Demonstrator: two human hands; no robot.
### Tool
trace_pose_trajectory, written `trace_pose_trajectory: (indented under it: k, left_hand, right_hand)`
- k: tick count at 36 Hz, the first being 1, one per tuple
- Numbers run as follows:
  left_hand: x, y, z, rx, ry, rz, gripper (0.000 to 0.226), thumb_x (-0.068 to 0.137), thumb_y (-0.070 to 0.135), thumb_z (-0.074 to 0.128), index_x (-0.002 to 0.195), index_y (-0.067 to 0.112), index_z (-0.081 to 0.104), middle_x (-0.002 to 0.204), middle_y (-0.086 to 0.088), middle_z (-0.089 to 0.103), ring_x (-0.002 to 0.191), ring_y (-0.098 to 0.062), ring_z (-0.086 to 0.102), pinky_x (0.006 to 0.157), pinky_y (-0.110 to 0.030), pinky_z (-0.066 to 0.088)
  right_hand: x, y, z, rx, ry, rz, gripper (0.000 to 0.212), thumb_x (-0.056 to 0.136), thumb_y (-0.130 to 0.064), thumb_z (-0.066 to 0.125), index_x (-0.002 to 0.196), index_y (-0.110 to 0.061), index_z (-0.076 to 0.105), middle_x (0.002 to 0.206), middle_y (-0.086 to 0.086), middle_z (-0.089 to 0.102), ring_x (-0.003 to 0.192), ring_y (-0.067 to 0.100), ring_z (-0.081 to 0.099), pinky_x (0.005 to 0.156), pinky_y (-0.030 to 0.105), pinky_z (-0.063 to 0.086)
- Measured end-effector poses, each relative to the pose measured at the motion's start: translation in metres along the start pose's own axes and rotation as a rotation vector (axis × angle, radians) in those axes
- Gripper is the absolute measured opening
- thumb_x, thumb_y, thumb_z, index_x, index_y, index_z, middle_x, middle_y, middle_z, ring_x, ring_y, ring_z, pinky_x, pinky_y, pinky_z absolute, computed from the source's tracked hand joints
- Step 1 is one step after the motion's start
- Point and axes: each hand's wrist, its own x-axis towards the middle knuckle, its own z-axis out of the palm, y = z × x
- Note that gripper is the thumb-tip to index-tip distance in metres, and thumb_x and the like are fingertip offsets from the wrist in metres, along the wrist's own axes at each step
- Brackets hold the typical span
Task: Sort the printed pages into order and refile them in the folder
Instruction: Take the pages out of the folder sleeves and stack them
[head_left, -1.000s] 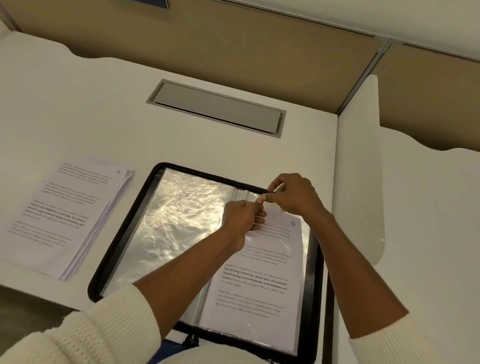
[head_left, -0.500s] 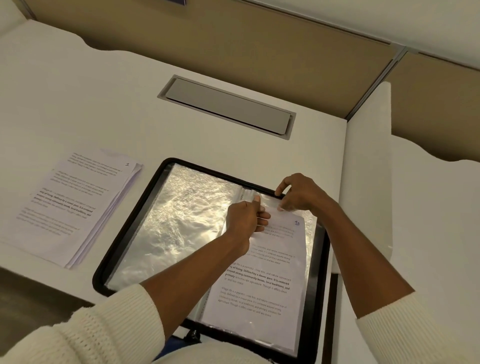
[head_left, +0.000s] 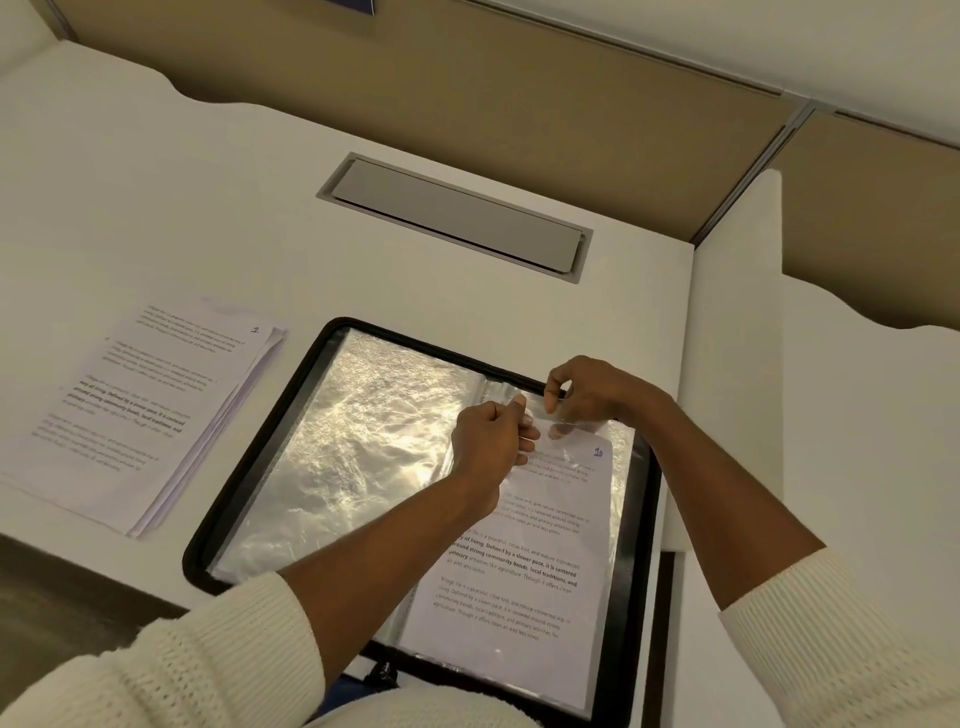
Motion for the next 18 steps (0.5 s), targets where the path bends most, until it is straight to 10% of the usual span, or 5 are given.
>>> trace_pose_trajectory:
  k: [11,18]
  left_hand:
    - [0.006,-0.038,-0.046,0.919,0.115,0.745,0.027,0.097,0.047,0.069,0.105,0.023,0.060,0.106,0.011,0.058,0.102,-0.009,0.051,0.079,-0.033,0.053]
    - [-0.005,-0.063,-0.077,1.304,-0.169,0.796,0.094,0.093,0.081,0.047,0.158,0.014,0.036,0.176,-0.007,0.011,0.163,-0.021,-0.003,0.132,-0.045,0.016]
  right_hand:
    - [0.005,0.008,-0.005,-0.146,-0.067,0.060,0.015,0.081,-0.005,0.084,0.080,-0.018,0.077,0.084,-0.003,0.072,0.085,0.017,0.064,0.066,0.025,0.051]
    - [0.011,0.015,-0.017,-0.177,-0.022,0.113,0.025,0.075,-0.015,0.085,0.096,-0.002,0.078,0.095,0.013,0.078,0.082,0.021,0.069,0.070,0.036,0.056]
